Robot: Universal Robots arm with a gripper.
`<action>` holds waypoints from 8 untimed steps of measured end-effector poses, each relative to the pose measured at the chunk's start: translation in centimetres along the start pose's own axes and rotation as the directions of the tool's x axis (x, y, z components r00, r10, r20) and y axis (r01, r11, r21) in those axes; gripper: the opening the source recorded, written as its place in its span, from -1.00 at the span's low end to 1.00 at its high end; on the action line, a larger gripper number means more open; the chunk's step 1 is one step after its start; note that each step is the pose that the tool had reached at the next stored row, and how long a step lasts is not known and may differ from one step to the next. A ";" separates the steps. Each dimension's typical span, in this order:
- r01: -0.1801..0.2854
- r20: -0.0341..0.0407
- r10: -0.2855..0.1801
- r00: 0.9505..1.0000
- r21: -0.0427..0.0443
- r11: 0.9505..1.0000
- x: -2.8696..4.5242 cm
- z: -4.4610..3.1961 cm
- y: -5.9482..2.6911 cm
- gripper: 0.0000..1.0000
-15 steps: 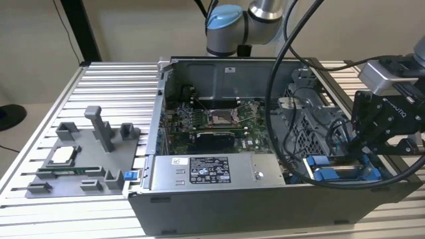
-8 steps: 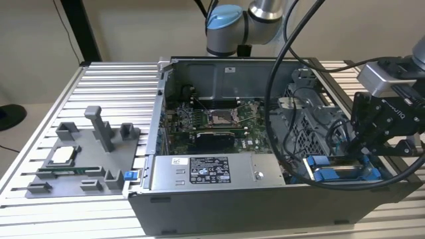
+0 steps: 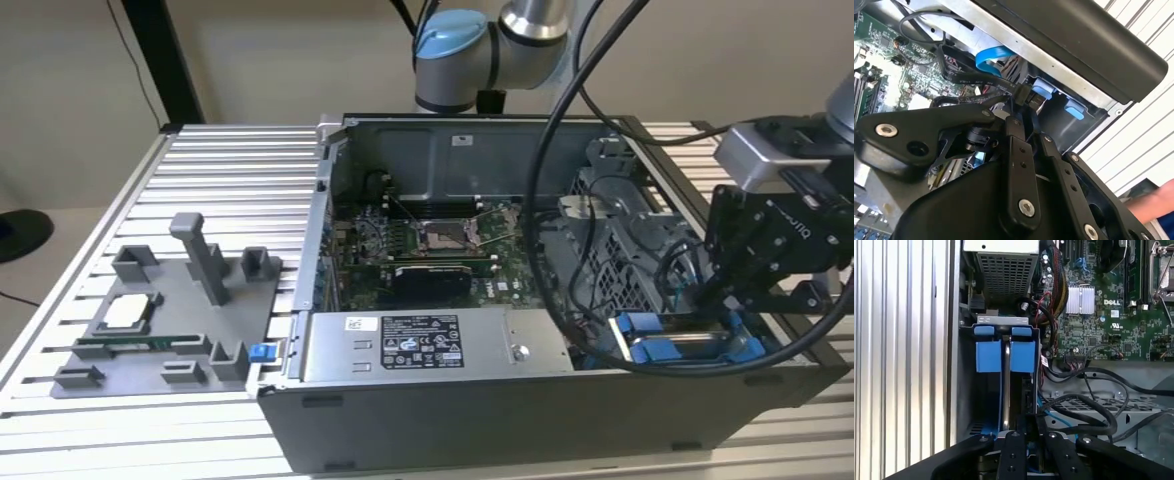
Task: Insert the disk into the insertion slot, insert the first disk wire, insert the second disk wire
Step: 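Insert the first disk wire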
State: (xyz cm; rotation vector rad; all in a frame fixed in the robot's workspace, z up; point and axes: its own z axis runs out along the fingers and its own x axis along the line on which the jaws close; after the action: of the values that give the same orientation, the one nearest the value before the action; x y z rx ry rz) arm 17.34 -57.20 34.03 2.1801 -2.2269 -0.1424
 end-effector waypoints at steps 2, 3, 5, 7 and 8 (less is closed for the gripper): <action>-0.011 0.001 0.011 1.000 0.001 1.000 0.01 0.11 -0.01 -1.00; -0.016 0.001 0.016 1.000 0.001 1.000 0.01 0.15 -0.01 -1.00; -0.027 0.002 0.027 1.000 0.001 1.000 0.02 0.36 -0.02 -1.00; -0.036 0.002 0.036 0.999 0.002 0.999 0.03 0.55 -0.04 -1.00; -0.040 0.002 0.040 0.999 0.002 0.999 0.04 0.63 -0.05 -1.00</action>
State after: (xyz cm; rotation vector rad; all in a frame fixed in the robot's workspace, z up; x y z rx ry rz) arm 17.34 -57.21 33.40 2.1356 -2.2706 -0.1410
